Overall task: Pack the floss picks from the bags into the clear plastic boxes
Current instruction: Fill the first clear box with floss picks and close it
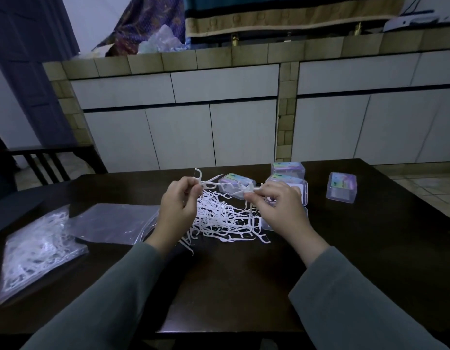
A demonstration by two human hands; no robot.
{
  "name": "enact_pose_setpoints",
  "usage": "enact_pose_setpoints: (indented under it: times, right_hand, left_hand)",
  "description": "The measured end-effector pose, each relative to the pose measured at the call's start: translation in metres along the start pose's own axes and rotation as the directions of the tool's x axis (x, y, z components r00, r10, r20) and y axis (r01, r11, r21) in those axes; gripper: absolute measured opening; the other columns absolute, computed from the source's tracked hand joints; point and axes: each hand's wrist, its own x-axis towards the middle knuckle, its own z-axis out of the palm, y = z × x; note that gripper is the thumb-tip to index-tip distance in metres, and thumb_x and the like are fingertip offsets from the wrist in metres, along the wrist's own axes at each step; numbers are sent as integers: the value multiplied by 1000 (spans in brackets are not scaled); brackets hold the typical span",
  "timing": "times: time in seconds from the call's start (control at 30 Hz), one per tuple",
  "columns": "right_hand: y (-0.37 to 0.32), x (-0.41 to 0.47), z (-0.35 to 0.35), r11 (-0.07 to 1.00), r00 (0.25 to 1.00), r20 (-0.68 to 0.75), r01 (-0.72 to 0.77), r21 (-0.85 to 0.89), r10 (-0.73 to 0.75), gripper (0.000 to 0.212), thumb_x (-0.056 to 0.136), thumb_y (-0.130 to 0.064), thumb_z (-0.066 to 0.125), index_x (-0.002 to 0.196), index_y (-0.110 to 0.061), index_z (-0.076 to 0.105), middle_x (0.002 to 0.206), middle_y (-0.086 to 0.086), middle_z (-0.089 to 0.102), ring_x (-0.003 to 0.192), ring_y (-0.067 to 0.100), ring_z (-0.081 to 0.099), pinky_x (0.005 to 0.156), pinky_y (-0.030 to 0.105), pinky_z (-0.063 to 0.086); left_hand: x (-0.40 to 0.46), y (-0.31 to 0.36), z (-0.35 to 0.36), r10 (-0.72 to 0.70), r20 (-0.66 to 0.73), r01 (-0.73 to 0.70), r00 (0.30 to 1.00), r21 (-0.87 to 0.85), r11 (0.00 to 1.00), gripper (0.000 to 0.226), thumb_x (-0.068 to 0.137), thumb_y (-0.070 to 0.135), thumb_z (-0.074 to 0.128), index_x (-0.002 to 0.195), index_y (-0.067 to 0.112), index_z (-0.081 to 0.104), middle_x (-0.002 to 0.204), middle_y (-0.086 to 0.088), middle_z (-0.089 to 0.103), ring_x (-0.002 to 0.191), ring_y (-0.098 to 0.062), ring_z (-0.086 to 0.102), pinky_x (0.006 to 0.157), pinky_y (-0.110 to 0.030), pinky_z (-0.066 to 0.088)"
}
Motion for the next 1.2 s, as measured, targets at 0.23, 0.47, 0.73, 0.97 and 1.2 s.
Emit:
enact_pose_setpoints:
  times: [0.23, 0.47, 0.73, 0.97, 1.2]
  right_hand:
    - [9, 15, -44, 979, 1000, -16, -2, -202, -1, 34, 88, -50, 58, 101, -23, 75, 92, -16, 57, 94, 4, 47, 85, 31, 23]
    - [42, 23, -55, 966, 976, 106, -165, -198, 188, 37, 83, -56, 61, 105, -29, 74, 108, -8, 68, 105, 25, 54, 92, 49, 44]
    - [57, 35, -69, 894, 953, 250, -47, -445, 174, 35, 87, -58, 57, 107, -33, 72, 112, -11, 65, 107, 20, 49, 93, 40, 33]
    - [53, 31, -61, 870, 931, 314, -7, -493, 186, 36, 87, -61, 55, 105, -35, 72, 107, -14, 64, 104, 18, 44, 84, 35, 29]
    - [43, 19, -44, 848, 916, 345, 8, -530, 207, 35, 86, -59, 57, 107, -35, 72, 108, -12, 67, 94, 10, 41, 85, 33, 24]
  left_hand:
    - [11, 13, 17, 34, -41, -35, 999, -34, 999, 14, 97, 13, 52, 86, 21, 56, 80, 3, 58, 73, -15, 52, 63, -19, 40]
    - [22, 20, 66, 45, -5, -45, 999, -95, 994, 11, 95, 28, 48, 88, 24, 56, 86, -6, 60, 78, -19, 56, 65, -27, 44]
    - [43, 24, 101, 39, -22, -42, 999, -154, 987, 10, 98, 23, 51, 90, 22, 56, 82, -5, 60, 71, -13, 49, 60, -18, 36]
    - [47, 21, 114, 63, 3, -62, 998, -150, 987, 12, 95, 31, 47, 90, 24, 56, 83, -1, 59, 78, -14, 53, 64, -23, 41]
    - [41, 20, 111, 124, 52, -118, 991, -97, 988, 8, 95, 25, 50, 91, 27, 56, 83, 6, 58, 80, -9, 53, 65, -15, 37]
